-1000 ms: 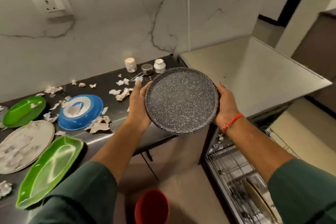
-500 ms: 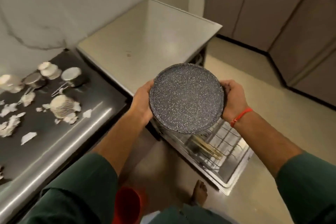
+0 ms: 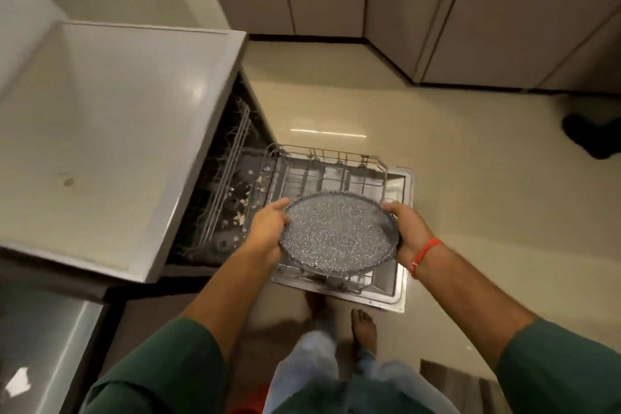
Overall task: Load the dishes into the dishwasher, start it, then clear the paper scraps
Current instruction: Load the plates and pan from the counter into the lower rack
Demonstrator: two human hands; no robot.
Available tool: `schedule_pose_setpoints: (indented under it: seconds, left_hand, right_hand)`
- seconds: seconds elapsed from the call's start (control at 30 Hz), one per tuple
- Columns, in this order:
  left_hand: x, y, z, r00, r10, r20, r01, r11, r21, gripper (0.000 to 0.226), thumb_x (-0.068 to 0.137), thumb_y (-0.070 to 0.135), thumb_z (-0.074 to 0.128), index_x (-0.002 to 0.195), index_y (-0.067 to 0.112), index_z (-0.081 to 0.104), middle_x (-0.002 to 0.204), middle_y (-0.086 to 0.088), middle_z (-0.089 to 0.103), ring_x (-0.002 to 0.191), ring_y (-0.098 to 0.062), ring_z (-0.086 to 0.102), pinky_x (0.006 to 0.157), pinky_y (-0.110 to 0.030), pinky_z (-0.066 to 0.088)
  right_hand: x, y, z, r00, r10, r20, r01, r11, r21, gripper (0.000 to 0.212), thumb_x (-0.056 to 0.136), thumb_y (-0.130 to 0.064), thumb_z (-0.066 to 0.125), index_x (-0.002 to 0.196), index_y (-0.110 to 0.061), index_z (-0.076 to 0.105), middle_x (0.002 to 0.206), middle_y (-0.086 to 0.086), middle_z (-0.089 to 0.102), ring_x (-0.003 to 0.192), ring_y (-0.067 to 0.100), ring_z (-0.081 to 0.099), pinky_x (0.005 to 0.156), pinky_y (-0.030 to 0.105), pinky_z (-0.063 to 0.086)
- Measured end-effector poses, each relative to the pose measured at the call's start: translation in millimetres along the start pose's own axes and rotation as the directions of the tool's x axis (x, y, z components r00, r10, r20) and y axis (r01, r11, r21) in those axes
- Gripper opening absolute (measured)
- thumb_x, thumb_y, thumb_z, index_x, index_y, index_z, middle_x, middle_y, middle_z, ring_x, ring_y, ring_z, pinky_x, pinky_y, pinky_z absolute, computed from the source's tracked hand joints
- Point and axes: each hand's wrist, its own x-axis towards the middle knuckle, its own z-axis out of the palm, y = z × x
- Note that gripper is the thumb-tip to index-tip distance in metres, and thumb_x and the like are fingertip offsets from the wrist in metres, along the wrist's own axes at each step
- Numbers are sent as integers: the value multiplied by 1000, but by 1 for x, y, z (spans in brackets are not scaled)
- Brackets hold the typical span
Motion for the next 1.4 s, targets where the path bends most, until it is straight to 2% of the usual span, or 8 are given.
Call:
schedule_pose_setpoints:
  seconds: [0.23, 0.33, 0.57, 0.67, 0.93, 1.17, 1.33, 1.4]
  left_hand:
    - [59, -38, 2, 984, -168, 59, 158, 977, 142, 55, 88, -12, 39, 136, 11, 55, 114, -13, 63, 104, -32, 60, 91, -49, 53]
    - [70, -47, 6, 983, -170, 68, 153, 967, 202, 44, 93, -9, 41, 131, 8, 57, 110, -12, 66, 92, -26, 62, 75, -39, 53]
    - [125, -85, 15, 951, -290, 107, 231, 897, 377, 35, 101, 0, 44, 126, 23, 54, 105, -7, 67, 97, -28, 69, 76, -42, 61]
    - [158, -107, 14, 953, -290, 84, 199, 813, 547, 32, 102, 11, 48, 129, 28, 54, 105, -1, 66, 93, -25, 70, 70, -40, 61]
    - [232, -163, 9, 974, -215, 67, 31, 422, 906, 39, 98, 33, 59, 136, 23, 57, 125, -8, 68, 112, -28, 63, 96, -40, 52]
    - [266, -164, 10, 983, -168, 79, 5, 451, 893, 40, 99, 33, 59, 137, 20, 55, 117, -4, 67, 96, -20, 64, 90, -39, 55]
    - [289, -161, 25, 980, -181, 87, 8, 467, 884, 41, 100, 21, 57, 140, 15, 53, 101, 5, 56, 75, -8, 54, 63, -23, 44]
    - [300, -164, 31, 976, -204, 81, 26, 475, 879, 38, 97, 18, 60, 135, 12, 57, 106, 2, 62, 89, -17, 63, 77, -32, 54]
  right_hand:
    - [34, 41, -8, 972, 132, -196, -116, 989, 90, 24, 86, -8, 47, 101, -6, 66, 81, 10, 64, 71, 26, 57, 66, 35, 51]
    - [51, 53, -9, 955, 119, -273, -104, 992, 66, 38, 79, -5, 48, 114, 6, 59, 96, 17, 60, 80, 30, 58, 71, 39, 48]
    - [103, 89, -23, 910, 152, -385, -149, 988, 39, 36, 90, 7, 42, 110, -12, 64, 98, 16, 63, 91, 32, 59, 79, 42, 47]
    - [131, 112, -31, 916, 186, -356, -221, 973, -59, 35, 88, 7, 44, 100, -15, 68, 100, 16, 70, 92, 33, 64, 84, 44, 52]
    - [202, 156, -42, 904, 281, -321, -372, 888, -271, 27, 88, 8, 52, 102, -11, 64, 94, 18, 69, 84, 34, 66, 85, 60, 56]
    - [238, 175, -45, 887, 315, -339, -388, 905, -175, 36, 93, 7, 52, 120, -16, 59, 92, 14, 65, 86, 29, 62, 86, 52, 57]
    - [255, 170, -49, 873, 338, -351, -386, 920, -75, 40, 93, 11, 51, 129, -7, 53, 100, 16, 62, 74, 23, 61, 55, 34, 55]
    - [264, 169, -52, 859, 341, -381, -396, 915, -73, 51, 92, 13, 51, 141, -3, 47, 93, 16, 60, 68, 20, 58, 52, 32, 52]
